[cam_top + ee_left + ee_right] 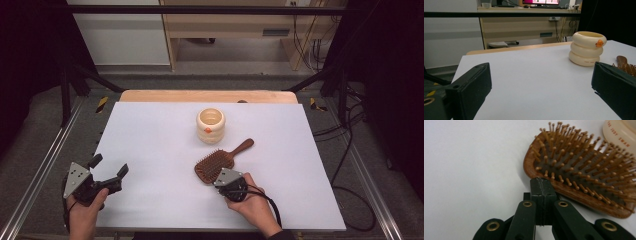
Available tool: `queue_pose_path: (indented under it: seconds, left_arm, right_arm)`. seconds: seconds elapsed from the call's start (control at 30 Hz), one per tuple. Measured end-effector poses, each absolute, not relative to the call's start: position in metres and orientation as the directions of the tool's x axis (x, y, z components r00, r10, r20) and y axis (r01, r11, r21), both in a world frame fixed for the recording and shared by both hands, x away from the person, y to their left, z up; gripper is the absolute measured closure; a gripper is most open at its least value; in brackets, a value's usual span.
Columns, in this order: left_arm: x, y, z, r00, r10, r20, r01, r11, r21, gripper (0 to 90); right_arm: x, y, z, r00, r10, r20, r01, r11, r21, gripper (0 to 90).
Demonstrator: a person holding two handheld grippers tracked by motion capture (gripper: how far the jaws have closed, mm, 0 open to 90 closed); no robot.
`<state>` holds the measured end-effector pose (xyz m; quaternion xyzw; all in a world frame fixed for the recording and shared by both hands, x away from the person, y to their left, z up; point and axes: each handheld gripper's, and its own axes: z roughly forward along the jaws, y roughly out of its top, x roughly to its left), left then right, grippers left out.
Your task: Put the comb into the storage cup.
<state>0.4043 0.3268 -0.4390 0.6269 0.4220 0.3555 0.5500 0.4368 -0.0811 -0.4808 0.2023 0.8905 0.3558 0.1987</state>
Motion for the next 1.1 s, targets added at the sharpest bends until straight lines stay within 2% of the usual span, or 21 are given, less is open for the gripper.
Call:
queue_pose_path:
  seconds: [0.43, 0.63, 1.1]
  left_arm:
    - [0.405, 0.328, -0.439, 0.394, 0.919, -0.02, 0.139, -0.037, 0.99, 3.0]
    - [0.406, 0.33, -0.439, 0.394, 0.919, -0.027, 0.139, -0.03, 0.99, 3.0]
    - [0.406, 0.329, -0.439, 0.398, 0.917, -0.024, 0.139, -0.035, 0.99, 3.0]
  right_arm:
    - [0.454, -0.05, -0.479, -0.797, 0.575, -0.184, 0.3, 0.642, 0.705, 90.0]
    - [0.467, -0.037, -0.481, -0.745, 0.652, -0.144, 0.374, 0.586, 0.719, 90.0]
    - [0.486, -0.024, -0.479, -0.654, 0.751, -0.089, 0.464, 0.491, 0.737, 90.0]
